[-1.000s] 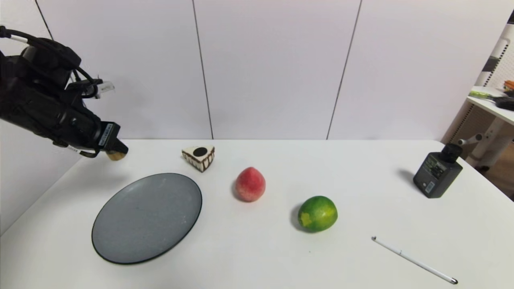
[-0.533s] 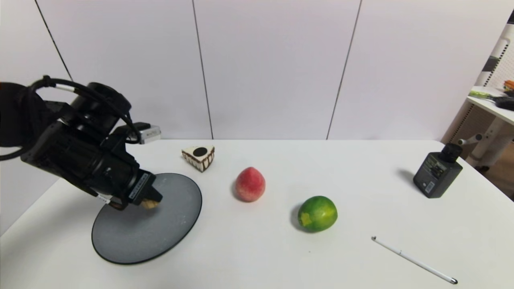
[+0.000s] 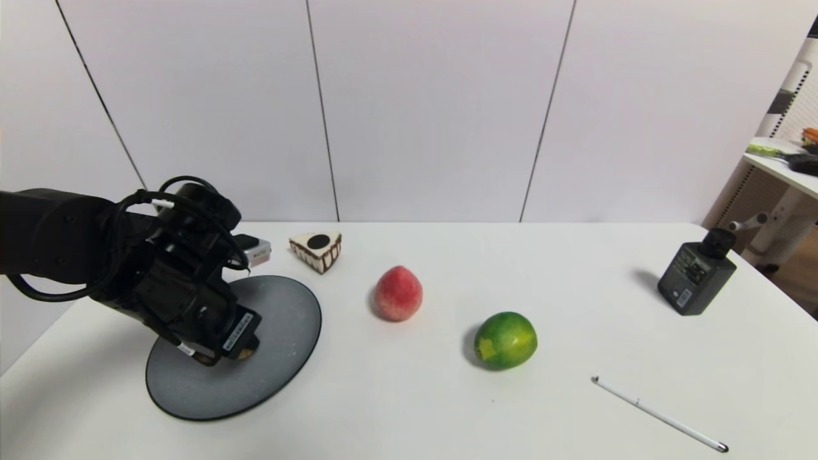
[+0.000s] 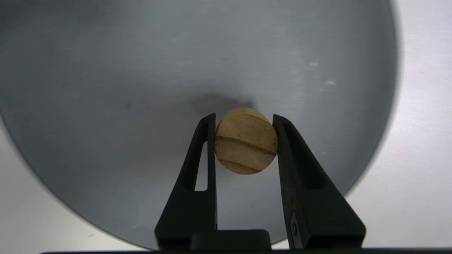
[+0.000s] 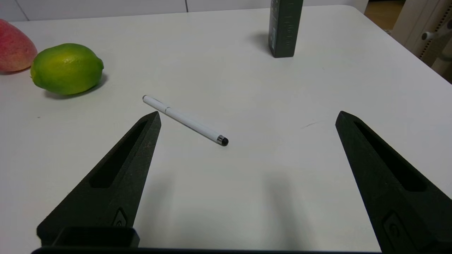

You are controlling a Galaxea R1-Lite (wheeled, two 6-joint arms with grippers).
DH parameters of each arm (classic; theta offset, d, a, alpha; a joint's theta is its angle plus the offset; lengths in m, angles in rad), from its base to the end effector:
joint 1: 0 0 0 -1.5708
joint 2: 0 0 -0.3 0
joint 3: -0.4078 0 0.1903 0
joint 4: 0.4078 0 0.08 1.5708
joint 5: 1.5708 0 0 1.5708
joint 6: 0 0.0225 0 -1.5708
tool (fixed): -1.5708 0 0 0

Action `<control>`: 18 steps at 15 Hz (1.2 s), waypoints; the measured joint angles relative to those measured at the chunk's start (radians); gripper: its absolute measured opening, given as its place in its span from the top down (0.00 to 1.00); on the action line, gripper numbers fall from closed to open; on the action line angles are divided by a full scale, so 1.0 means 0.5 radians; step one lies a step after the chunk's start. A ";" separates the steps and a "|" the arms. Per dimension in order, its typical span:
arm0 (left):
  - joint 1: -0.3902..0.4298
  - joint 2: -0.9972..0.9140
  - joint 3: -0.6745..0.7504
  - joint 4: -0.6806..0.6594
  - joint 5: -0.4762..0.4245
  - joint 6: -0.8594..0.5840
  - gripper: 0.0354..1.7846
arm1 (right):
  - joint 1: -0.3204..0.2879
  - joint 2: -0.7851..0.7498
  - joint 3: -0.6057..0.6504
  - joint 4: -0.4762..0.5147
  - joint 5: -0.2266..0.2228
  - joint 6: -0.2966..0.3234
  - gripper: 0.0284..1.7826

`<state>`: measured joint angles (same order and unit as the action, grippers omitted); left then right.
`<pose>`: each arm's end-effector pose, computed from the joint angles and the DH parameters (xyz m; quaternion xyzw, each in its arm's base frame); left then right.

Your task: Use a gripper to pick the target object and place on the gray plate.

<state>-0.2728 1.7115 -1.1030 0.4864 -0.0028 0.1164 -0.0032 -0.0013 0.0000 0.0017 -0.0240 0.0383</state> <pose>0.2653 -0.0743 0.1680 0.1191 0.5081 -0.1471 0.8403 -0.0229 -0.0005 0.0753 0.0191 -0.0001 -0.0136 0.9997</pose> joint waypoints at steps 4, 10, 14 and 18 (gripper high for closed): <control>0.013 0.026 -0.054 0.000 0.022 -0.020 0.62 | 0.000 0.000 0.000 0.000 0.001 0.000 0.04; 0.045 -0.006 -0.175 -0.002 0.015 -0.027 0.31 | 0.000 0.000 0.000 0.000 0.000 0.000 0.04; 0.123 -0.258 -0.320 -0.119 0.013 -0.011 0.20 | 0.000 0.000 0.000 0.000 0.001 -0.001 0.04; 0.308 -0.703 -0.428 -0.217 0.013 -0.009 0.14 | 0.000 0.000 0.000 0.000 0.000 0.000 0.04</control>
<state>-0.1187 1.3600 -1.3170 0.3781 0.0038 0.1119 -0.0032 -0.0013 0.0000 0.0017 -0.0240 0.0383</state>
